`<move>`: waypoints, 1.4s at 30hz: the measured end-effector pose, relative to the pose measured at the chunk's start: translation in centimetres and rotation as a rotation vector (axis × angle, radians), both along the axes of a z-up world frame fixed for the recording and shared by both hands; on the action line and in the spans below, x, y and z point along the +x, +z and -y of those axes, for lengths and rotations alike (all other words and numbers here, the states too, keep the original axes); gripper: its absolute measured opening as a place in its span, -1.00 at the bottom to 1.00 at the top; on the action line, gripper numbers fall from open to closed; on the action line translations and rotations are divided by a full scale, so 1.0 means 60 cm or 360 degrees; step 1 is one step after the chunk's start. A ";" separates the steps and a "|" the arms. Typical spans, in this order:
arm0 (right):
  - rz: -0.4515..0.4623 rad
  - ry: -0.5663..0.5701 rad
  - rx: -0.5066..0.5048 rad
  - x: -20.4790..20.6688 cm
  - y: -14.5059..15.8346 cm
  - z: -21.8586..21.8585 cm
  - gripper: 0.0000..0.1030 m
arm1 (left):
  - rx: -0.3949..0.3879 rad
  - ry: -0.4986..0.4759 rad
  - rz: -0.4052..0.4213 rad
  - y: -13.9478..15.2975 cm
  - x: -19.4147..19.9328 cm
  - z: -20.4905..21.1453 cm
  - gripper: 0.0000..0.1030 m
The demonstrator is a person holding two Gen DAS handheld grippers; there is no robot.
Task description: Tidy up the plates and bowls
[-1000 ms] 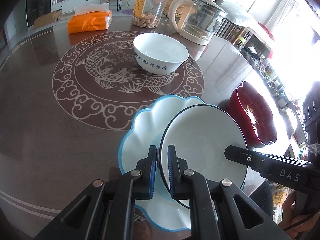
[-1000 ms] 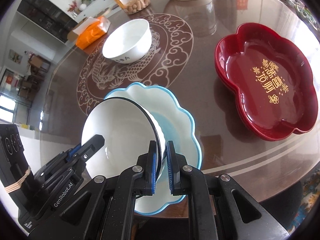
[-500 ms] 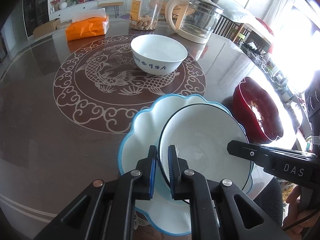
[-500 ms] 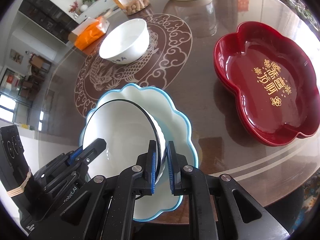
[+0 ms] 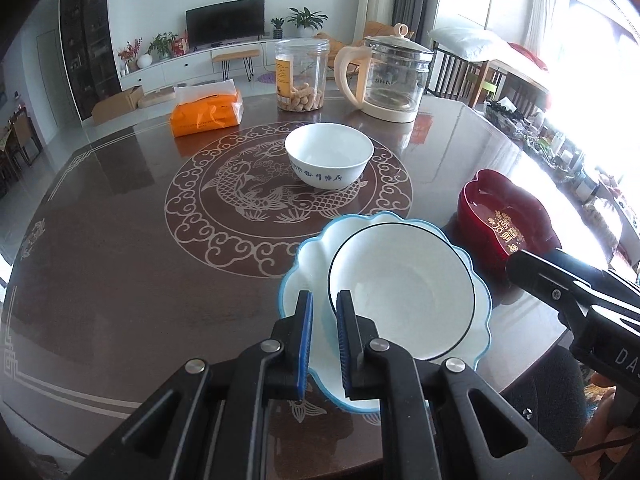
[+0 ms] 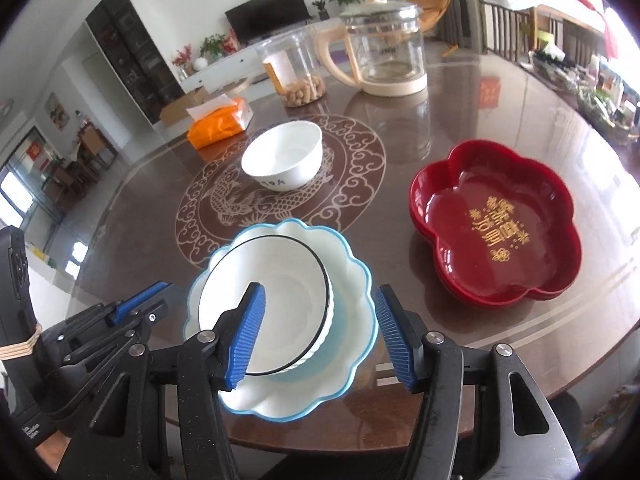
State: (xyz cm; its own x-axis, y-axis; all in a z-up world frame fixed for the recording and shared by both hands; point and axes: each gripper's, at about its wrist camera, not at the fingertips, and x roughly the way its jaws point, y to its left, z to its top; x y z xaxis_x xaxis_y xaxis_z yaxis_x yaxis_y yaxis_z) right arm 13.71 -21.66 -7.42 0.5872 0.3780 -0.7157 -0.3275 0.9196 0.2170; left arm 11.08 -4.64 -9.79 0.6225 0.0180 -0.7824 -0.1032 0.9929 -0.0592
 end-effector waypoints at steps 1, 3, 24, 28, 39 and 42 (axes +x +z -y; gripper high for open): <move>0.0060 -0.0036 -0.0024 -0.015 0.005 0.005 0.44 | 0.0011 -0.0010 0.0002 0.000 -0.005 0.005 -0.76; 0.0139 -0.0089 -0.0071 -0.036 0.008 0.012 0.44 | 0.0022 -0.0028 0.0000 0.000 -0.013 0.015 -0.73; 0.0199 -0.0352 -0.0201 -0.054 0.006 0.081 0.45 | 0.0323 0.0119 0.0098 0.041 -0.043 0.056 0.95; 0.0225 -0.0380 -0.0199 -0.057 0.014 0.088 0.45 | 0.0298 0.0062 0.0147 0.048 -0.052 0.053 0.95; 0.0759 -0.0522 -0.0226 -0.133 0.103 0.092 0.61 | -0.0048 -0.0052 0.0529 0.096 -0.090 0.016 0.95; 0.0806 -0.0487 -0.0319 -0.134 0.107 0.077 0.61 | 0.0003 -0.0051 0.0478 0.094 -0.090 0.023 0.95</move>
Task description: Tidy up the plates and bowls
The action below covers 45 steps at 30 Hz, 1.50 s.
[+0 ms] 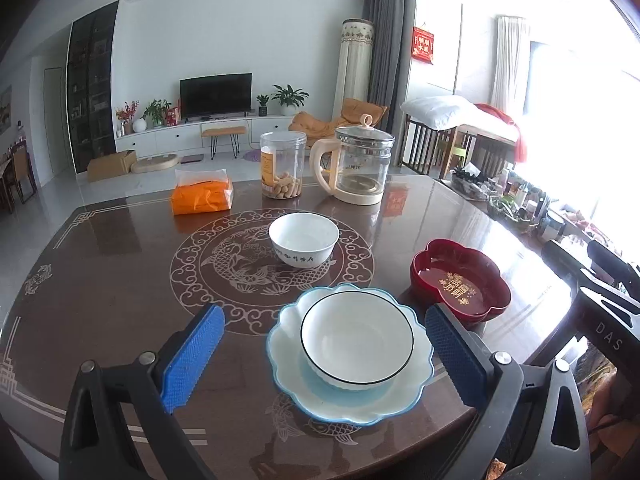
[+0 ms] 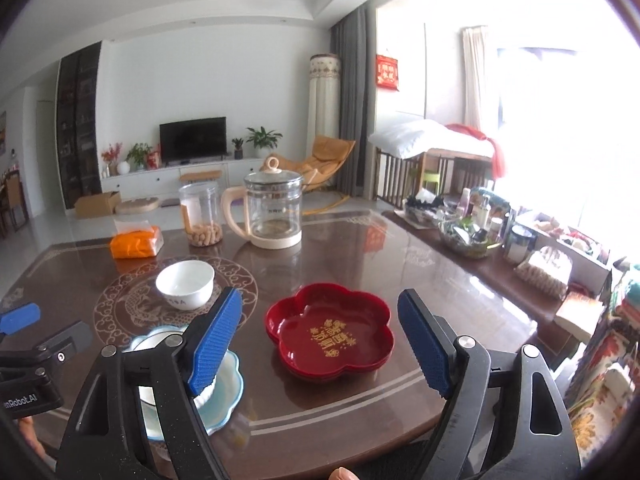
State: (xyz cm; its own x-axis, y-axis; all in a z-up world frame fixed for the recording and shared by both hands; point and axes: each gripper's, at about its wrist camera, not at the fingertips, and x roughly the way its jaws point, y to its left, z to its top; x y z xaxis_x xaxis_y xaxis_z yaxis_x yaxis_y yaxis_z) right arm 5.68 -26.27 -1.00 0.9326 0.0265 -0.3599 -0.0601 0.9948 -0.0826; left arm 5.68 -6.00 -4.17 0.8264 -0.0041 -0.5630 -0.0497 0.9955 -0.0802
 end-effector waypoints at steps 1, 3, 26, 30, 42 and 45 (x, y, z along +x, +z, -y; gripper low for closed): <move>-0.0039 0.0017 -0.0034 0.005 -0.003 -0.006 0.61 | 0.0020 0.0011 -0.0016 -0.002 -0.001 0.001 0.95; -0.0091 0.0034 -0.0068 0.011 -0.011 -0.014 0.61 | 0.0050 0.0044 -0.0053 -0.008 -0.004 0.002 0.95; 0.0049 0.0059 -0.0009 0.005 -0.016 -0.012 0.61 | 0.0126 0.0294 -0.0245 -0.034 0.028 -0.054 0.95; 0.0020 0.0121 -0.0011 0.007 -0.021 -0.017 0.61 | 0.0143 0.0314 -0.0269 -0.039 0.031 -0.059 0.95; -0.0158 0.0274 0.0039 0.032 -0.049 -0.039 0.61 | 0.0140 0.0319 -0.0411 -0.073 0.064 -0.080 0.95; -0.0255 0.0386 0.0030 0.058 -0.048 -0.057 0.61 | 0.0106 0.0242 -0.0411 -0.076 0.092 -0.104 0.94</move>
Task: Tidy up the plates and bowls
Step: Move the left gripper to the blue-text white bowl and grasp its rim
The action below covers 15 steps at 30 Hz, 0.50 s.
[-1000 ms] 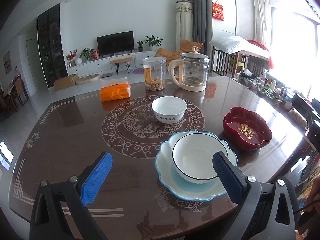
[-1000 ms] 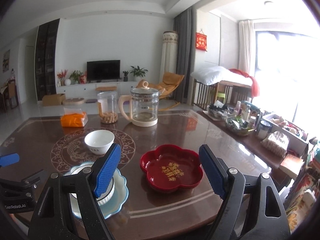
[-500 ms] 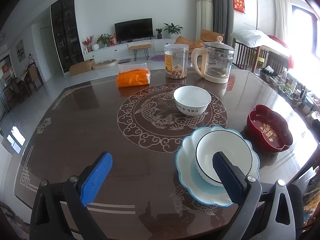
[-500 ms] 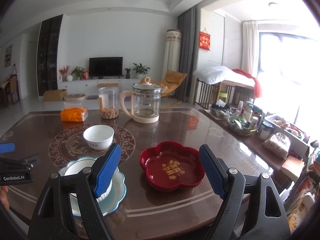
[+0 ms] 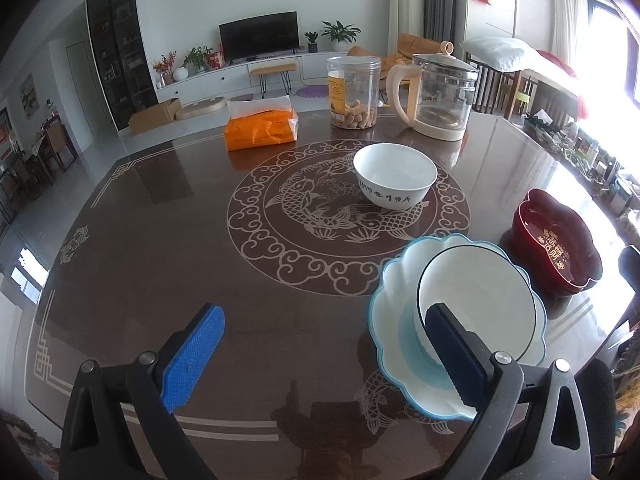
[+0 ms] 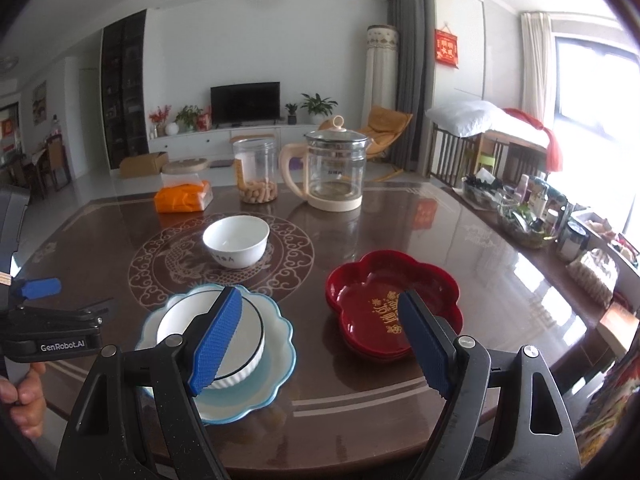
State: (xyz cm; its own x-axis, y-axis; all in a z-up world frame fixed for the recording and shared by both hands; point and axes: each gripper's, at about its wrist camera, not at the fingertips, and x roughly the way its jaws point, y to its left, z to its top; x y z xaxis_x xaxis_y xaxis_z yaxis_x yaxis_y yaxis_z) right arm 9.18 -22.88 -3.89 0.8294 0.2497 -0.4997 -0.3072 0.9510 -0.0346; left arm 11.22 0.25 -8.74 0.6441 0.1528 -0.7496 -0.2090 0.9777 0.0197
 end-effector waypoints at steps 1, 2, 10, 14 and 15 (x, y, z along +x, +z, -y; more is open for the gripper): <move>-0.0055 0.0057 0.0023 0.016 0.003 -0.005 0.61 | -0.0033 -0.0014 0.0001 0.003 0.016 -0.013 0.95; -0.0129 0.0100 0.0059 0.037 0.007 -0.008 0.61 | -0.0079 -0.0031 -0.0007 0.008 0.036 -0.028 0.95; -0.0975 0.0172 0.0264 0.284 -0.041 -0.049 0.61 | -0.0377 -0.0090 -0.0165 0.008 0.241 -0.109 0.93; -0.1279 0.0105 0.0467 0.378 -0.091 -0.065 0.60 | -0.0478 -0.0076 -0.0274 -0.023 0.328 -0.109 0.85; -0.1298 0.0094 0.0473 0.396 -0.096 -0.072 0.60 | -0.0497 -0.0063 -0.0303 -0.035 0.344 -0.108 0.75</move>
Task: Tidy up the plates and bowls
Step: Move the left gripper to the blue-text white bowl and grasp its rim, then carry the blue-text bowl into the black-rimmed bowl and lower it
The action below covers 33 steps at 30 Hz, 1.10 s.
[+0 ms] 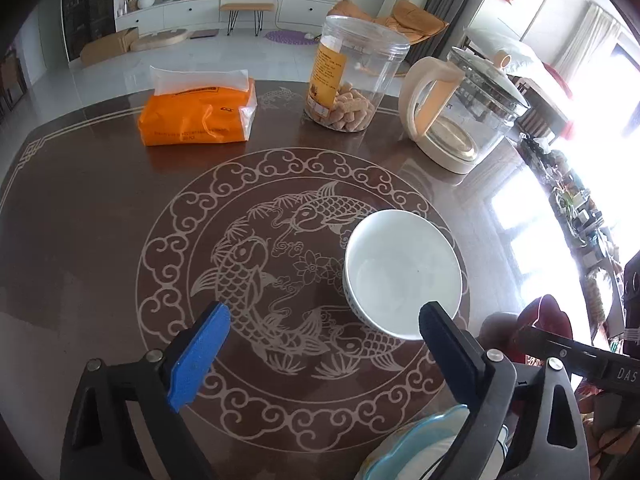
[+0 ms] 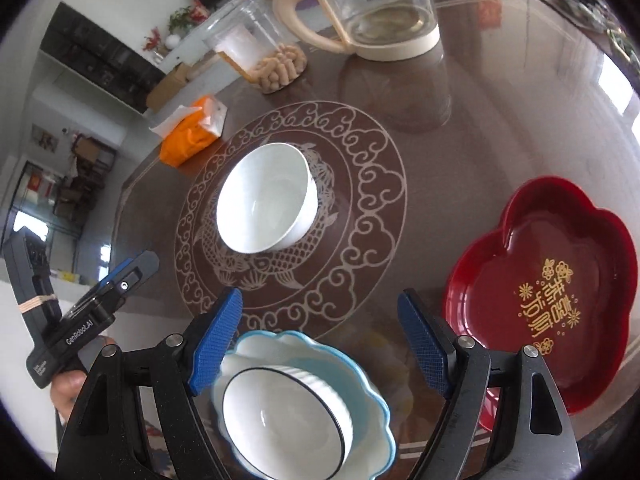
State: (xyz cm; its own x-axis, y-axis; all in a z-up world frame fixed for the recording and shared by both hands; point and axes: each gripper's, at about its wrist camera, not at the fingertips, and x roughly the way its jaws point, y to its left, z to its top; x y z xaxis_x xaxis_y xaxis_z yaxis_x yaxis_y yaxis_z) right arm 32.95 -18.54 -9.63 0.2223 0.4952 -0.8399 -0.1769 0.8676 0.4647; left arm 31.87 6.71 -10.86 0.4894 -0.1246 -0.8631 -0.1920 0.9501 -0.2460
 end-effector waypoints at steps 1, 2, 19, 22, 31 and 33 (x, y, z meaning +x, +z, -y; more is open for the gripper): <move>0.0009 0.0001 -0.0022 0.016 0.000 -0.010 0.60 | -0.0004 0.0012 -0.0032 -0.012 0.015 0.002 0.65; 0.0026 0.0015 -0.0055 0.029 -0.001 -0.021 0.59 | 0.0003 0.0018 -0.0065 -0.025 0.030 0.004 0.60; 0.0043 0.0276 -0.0321 0.114 -0.058 -0.124 -0.80 | 0.0031 -0.0072 -0.0114 -0.070 0.073 0.044 -0.91; 0.0063 0.0264 -0.0300 0.103 -0.049 -0.117 -0.80 | 0.0016 -0.0091 -0.0078 -0.051 0.058 0.049 -0.92; 0.0149 0.0253 -0.0165 0.015 0.048 -0.067 -0.79 | 0.0065 -0.0185 0.0074 0.059 -0.054 0.088 -0.91; 0.0161 0.0265 -0.0138 -0.021 0.070 -0.052 -0.79 | 0.0086 -0.0200 0.0108 0.081 -0.091 0.103 -0.91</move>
